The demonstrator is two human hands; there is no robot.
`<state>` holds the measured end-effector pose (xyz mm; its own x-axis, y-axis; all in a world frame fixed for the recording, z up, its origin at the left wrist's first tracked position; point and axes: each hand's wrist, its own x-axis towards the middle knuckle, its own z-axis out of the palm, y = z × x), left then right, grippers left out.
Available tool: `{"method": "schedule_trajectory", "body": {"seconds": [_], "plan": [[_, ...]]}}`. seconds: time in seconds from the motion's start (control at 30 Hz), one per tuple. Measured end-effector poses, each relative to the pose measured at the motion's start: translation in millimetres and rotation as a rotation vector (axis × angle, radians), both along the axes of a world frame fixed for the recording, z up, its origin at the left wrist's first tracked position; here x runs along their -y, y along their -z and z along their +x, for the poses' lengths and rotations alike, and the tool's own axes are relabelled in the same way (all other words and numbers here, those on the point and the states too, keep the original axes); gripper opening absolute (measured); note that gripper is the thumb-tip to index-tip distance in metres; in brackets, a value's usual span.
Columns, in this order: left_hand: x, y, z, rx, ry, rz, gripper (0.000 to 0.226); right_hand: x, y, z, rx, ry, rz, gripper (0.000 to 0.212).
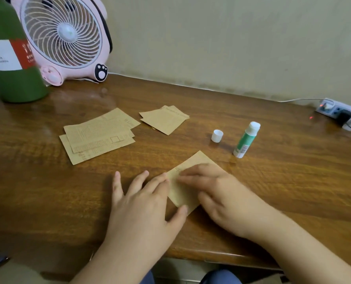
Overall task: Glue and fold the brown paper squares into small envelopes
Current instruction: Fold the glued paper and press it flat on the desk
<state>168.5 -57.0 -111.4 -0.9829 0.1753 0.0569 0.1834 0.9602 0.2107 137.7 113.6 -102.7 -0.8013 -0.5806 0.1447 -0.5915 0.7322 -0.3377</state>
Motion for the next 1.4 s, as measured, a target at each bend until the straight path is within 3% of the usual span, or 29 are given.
{"method": "schedule_trajectory", "body": {"seconds": [0.07,0.27,0.33,0.47,0.63,0.83,1.07,1.23,1.4], "plan": [[3,5,1,0.016,-0.028,0.046,0.068,-1,10,8,0.045,-0.075,-0.018,0.053],[5,6,0,0.006,-0.018,0.094,0.069,-36,1,-12,-0.050,0.216,0.035,0.045],[4,6,-1,-0.039,0.001,0.071,0.065,-24,-2,0,-0.085,0.143,0.064,0.046],[9,17,-2,-0.044,0.011,0.112,0.061,-12,9,19,0.024,-0.044,0.010,0.051],[7,21,-3,-0.099,-0.017,0.126,0.063,-48,3,-3,-0.053,0.250,0.013,0.044],[8,20,-2,-0.088,-0.014,0.101,0.061,-17,5,30,0.007,-0.062,-0.012,0.047],[4,9,2,-0.043,-0.019,0.103,0.067,-55,7,16,-0.053,0.243,-0.010,0.048],[6,13,0,-0.049,0.014,0.118,0.059,-26,11,37,-0.039,-0.017,-0.016,0.046],[6,12,1,-0.061,0.023,0.105,0.060,-58,12,13,-0.094,0.292,0.062,0.044]]}}
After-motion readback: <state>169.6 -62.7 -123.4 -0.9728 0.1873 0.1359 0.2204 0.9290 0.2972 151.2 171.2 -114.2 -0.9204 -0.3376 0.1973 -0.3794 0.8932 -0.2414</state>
